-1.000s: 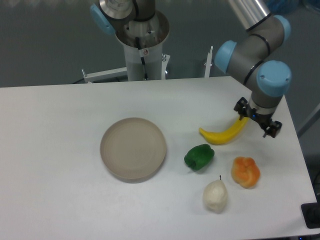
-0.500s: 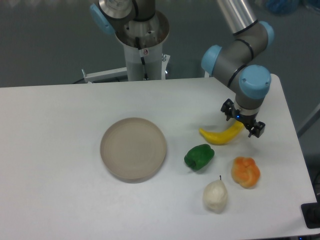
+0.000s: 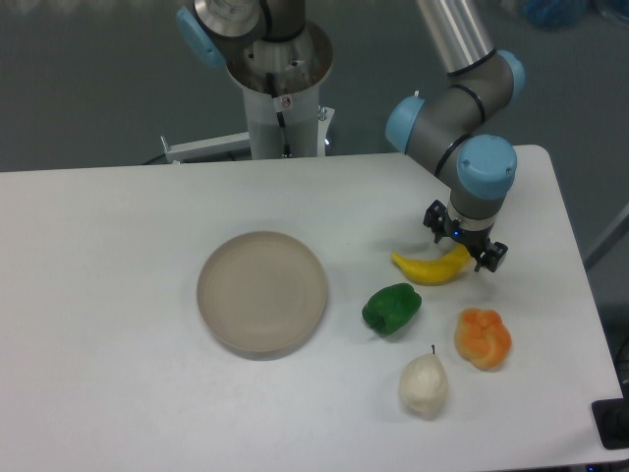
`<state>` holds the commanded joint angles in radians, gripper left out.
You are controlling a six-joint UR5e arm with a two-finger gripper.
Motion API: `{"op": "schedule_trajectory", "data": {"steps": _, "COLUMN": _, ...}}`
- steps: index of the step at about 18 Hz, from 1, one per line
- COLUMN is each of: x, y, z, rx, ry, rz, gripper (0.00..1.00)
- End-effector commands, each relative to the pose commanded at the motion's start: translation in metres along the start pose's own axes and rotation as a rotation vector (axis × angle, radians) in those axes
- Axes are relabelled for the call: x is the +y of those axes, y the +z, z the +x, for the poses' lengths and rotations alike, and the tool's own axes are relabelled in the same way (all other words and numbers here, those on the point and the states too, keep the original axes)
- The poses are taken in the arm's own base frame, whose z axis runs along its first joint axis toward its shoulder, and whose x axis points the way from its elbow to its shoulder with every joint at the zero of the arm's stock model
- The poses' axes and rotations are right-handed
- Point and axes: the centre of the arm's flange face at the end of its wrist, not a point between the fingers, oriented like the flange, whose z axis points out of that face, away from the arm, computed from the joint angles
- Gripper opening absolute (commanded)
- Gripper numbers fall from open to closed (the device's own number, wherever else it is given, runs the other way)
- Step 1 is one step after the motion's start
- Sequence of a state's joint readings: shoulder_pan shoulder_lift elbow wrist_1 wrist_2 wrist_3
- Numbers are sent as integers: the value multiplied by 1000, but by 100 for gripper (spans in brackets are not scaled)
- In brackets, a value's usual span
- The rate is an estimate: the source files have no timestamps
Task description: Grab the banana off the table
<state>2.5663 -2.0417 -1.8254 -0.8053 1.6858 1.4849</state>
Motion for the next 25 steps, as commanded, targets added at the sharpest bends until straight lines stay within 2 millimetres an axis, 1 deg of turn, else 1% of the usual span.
{"op": "schedule_trajectory", "data": {"steps": 1, "x": 0, "y": 1, "z": 1, "rx": 2, "ry": 0, "rz": 0, "gripper": 43}}
{"op": "schedule_trajectory", "data": {"steps": 2, "x": 0, "y": 0, "z": 0, "rx": 0, "ry": 2, "rz": 0, "gripper": 39}}
{"op": "schedule_trajectory", "data": {"steps": 6, "x": 0, "y": 0, "z": 0, "rx": 0, "ry": 0, "rz": 0, "gripper": 36}}
{"op": "schedule_trajectory", "data": {"steps": 8, "x": 1, "y": -4, "z": -1, "rx": -4, "ry": -2, "rz": 0, "gripper": 36}}
{"op": "schedule_trajectory", "data": {"steps": 10, "x": 1, "y": -5, "z": -1, "rx": -6, "ry": -1, "rz": 1, "gripper": 33}}
{"op": "schedule_trajectory", "data": {"steps": 13, "x": 3, "y": -13, "z": -5, "rx": -21, "ry": -4, "rz": 5, "gripper": 32}}
{"op": "schedule_trajectory", "data": {"steps": 16, "x": 2, "y": -44, "z": -16, "rx": -65, "ry": -5, "rz": 6, "gripper": 32}}
{"op": "schedule_trajectory", "data": {"steps": 20, "x": -27, "y": -90, "z": -34, "rx": -154, "ry": 22, "rz": 24, "gripper": 32}}
{"op": "schedule_trajectory", "data": {"steps": 25, "x": -46, "y": -137, "z": -60, "rx": -242, "ry": 38, "rz": 93, "gripper": 32}}
